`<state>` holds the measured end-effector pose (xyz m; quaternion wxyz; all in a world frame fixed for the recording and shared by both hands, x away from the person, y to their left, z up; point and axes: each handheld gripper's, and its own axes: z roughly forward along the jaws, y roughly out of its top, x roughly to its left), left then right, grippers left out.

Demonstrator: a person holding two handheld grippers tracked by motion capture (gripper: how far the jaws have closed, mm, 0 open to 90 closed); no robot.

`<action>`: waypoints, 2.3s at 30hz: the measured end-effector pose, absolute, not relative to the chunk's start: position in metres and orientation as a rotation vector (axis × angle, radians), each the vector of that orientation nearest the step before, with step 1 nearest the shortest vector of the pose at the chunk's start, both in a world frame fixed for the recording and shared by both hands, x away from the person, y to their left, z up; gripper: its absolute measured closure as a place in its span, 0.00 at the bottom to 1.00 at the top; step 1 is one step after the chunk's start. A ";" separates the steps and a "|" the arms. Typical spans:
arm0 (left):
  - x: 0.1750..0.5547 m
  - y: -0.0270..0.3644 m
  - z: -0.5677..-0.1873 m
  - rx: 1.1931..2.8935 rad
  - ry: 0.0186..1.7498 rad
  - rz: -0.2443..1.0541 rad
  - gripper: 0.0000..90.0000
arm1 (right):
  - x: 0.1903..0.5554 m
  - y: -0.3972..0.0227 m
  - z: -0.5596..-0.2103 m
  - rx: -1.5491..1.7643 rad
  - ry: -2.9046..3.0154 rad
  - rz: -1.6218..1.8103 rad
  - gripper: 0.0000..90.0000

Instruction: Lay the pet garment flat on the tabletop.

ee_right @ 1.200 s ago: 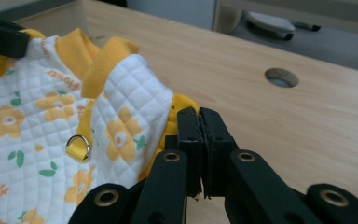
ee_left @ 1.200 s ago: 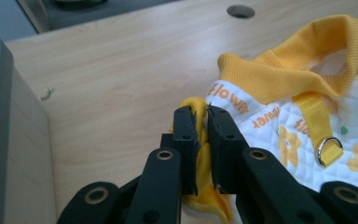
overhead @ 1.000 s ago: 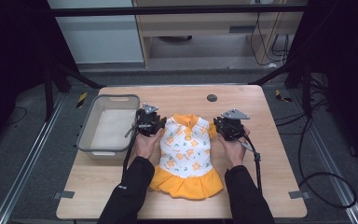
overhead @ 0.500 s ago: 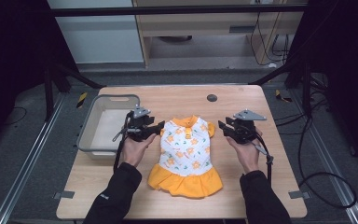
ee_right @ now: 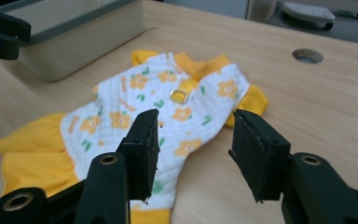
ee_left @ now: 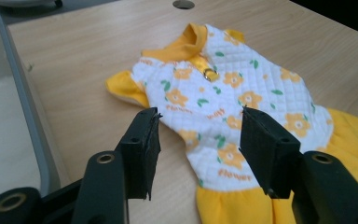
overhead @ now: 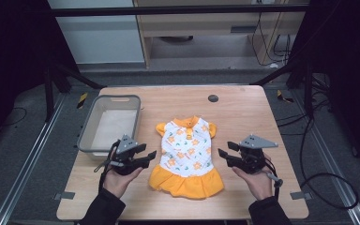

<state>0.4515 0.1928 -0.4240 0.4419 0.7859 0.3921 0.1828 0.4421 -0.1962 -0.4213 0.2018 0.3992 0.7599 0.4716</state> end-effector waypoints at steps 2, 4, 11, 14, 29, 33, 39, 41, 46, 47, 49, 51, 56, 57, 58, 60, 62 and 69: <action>0.444 0.195 -0.432 1.973 0.989 0.458 0.54 | 0.434 -0.197 -0.429 1.115 2.144 1.311 0.56; 0.435 0.198 -0.444 1.990 1.006 0.430 0.54 | 0.427 -0.197 -0.438 1.131 2.169 1.288 0.56; 0.422 0.198 -0.462 2.067 1.003 0.400 0.55 | 0.409 -0.201 -0.463 1.159 2.249 1.233 0.57; 0.418 0.196 -0.470 2.095 1.016 0.375 0.57 | 0.402 -0.202 -0.474 1.173 2.279 1.214 0.58; 0.415 0.181 -0.489 2.238 1.064 0.326 0.86 | 0.399 -0.182 -0.497 1.142 2.411 1.084 0.77; 0.416 0.181 -0.488 2.241 1.082 0.318 0.94 | 0.399 -0.180 -0.499 1.171 2.441 1.057 0.94; 0.416 0.181 -0.487 2.246 1.087 0.325 0.97 | 0.401 -0.183 -0.497 1.163 2.450 1.053 0.97; 0.418 0.184 -0.487 2.245 1.093 0.322 0.98 | 0.403 -0.188 -0.495 1.172 2.428 1.035 0.97; 0.417 0.183 -0.487 2.254 1.079 0.335 0.97 | 0.406 -0.194 -0.497 1.204 2.399 1.031 0.96; 0.416 0.183 -0.486 2.252 1.078 0.337 0.97 | 0.406 -0.194 -0.497 1.201 2.397 1.030 0.96; 0.416 0.184 -0.486 2.247 1.069 0.333 0.97 | 0.406 -0.194 -0.497 1.198 2.396 1.030 0.95; 0.414 0.186 -0.483 2.225 1.060 0.338 0.93 | 0.406 -0.195 -0.496 1.187 2.393 1.058 0.91; 0.411 0.194 -0.471 2.139 1.050 0.384 0.83 | 0.402 -0.201 -0.487 1.176 2.328 1.143 0.88; 0.410 0.196 -0.470 2.129 1.052 0.386 0.83 | 0.402 -0.201 -0.487 1.176 2.328 1.143 0.88; 0.410 0.198 -0.468 2.120 1.057 0.389 0.82 | 0.402 -0.201 -0.486 1.177 2.316 1.153 0.88; 0.408 0.202 -0.465 2.098 1.061 0.397 0.78 | 0.401 -0.204 -0.483 1.172 2.299 1.173 0.88; 0.405 0.210 -0.462 2.065 1.067 0.427 0.73 | 0.402 -0.209 -0.480 1.180 2.263 1.193 0.87; 0.404 0.230 -0.466 2.046 1.045 0.481 0.51 | 0.408 -0.231 -0.478 1.219 2.141 1.207 0.73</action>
